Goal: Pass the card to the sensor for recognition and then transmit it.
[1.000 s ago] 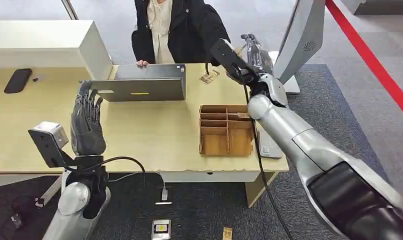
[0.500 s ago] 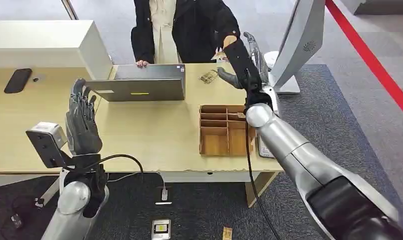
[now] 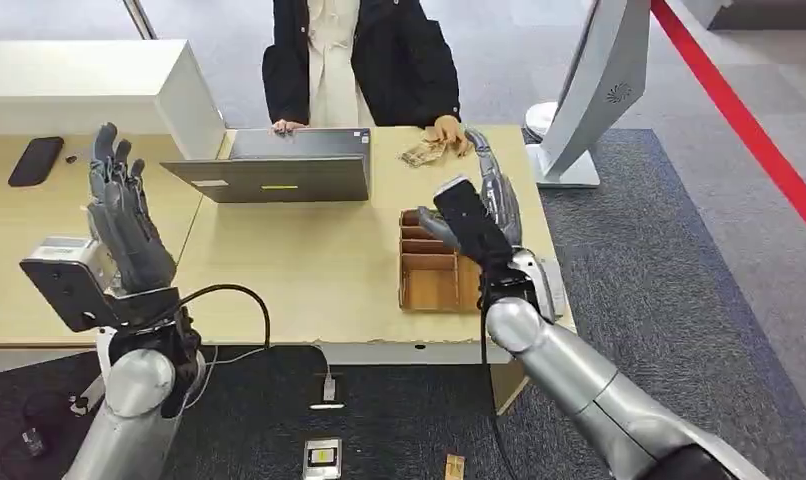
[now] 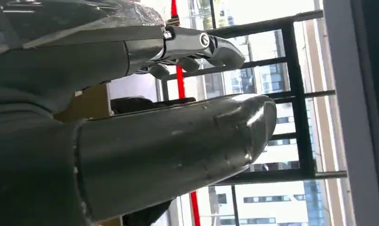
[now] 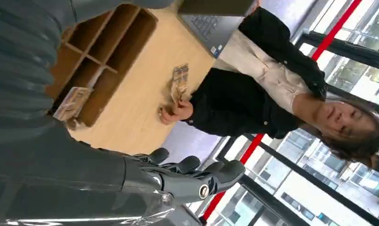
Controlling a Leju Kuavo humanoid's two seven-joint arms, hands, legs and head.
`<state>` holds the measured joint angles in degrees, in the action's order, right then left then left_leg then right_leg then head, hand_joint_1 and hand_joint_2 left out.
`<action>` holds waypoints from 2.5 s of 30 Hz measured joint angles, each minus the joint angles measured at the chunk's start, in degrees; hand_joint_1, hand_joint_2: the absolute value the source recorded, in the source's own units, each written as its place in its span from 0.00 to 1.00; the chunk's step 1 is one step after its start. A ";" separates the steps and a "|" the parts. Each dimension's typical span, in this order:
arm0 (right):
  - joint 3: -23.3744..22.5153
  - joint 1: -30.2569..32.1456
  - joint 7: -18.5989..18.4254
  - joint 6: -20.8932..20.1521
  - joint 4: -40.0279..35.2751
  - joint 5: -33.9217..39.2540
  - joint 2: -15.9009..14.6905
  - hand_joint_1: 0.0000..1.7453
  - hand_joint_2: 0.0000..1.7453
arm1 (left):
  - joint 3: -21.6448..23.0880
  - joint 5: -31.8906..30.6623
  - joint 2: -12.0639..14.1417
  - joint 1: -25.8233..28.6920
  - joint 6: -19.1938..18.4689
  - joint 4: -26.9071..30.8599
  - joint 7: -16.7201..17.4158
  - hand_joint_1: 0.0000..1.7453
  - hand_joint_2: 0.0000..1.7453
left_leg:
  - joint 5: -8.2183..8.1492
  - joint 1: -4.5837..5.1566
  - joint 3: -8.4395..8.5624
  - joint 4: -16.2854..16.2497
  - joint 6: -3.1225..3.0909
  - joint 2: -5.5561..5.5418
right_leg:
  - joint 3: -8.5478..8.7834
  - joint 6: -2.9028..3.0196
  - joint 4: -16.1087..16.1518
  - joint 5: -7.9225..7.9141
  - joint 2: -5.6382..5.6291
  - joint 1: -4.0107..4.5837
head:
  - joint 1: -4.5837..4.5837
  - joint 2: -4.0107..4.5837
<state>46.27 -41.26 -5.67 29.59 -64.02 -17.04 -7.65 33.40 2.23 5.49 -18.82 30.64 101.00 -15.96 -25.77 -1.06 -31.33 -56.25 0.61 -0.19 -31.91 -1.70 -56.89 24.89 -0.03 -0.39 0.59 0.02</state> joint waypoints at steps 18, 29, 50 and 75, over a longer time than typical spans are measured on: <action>1.70 5.21 -10.84 -20.22 -6.31 -38.00 -5.70 0.00 1.00 | 0.42 5.03 -1.35 -3.25 -4.92 -0.35 -0.96 0.00 0.00 | 0.01 0.01 0.00 0.00 0.00 0.01 | 0.00 0.00 0.00 -0.01 0.00 -0.01 | -0.02 0.00; 3.72 1.03 -10.47 -20.70 -1.85 -39.79 -5.59 0.00 1.00 | 2.12 6.71 -3.41 -5.57 -5.01 -3.56 -1.57 0.00 0.00 | 0.01 0.01 -0.02 0.00 0.00 0.00 | 0.00 0.00 0.00 -0.01 0.00 -0.01 | -0.02 0.00; 7.39 -5.91 -13.11 -19.32 12.57 -34.77 -4.33 0.00 1.00 | 4.70 8.20 -4.83 -6.94 -4.11 -6.12 -1.77 0.00 0.00 | 0.01 0.01 -0.03 0.00 0.00 -0.02 | 0.00 0.00 0.00 -0.01 0.00 -0.01 | -0.02 0.00; 8.09 -8.71 -17.39 -18.97 28.33 -31.14 -5.29 0.00 1.00 | 6.16 8.50 -4.92 -7.60 -3.10 -6.12 -0.92 0.00 0.00 | 0.01 0.01 -0.01 -0.04 0.00 0.00 | -0.01 0.00 0.00 -0.02 0.00 -0.01 | -0.02 0.00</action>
<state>54.36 -49.98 -23.06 10.62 -35.69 -48.17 -12.94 39.56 10.73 0.57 -26.42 27.54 94.88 -16.87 -25.76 -1.05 -31.34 -56.28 0.60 -0.19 -31.92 -1.70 -56.89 24.88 -0.03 -0.40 0.57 0.02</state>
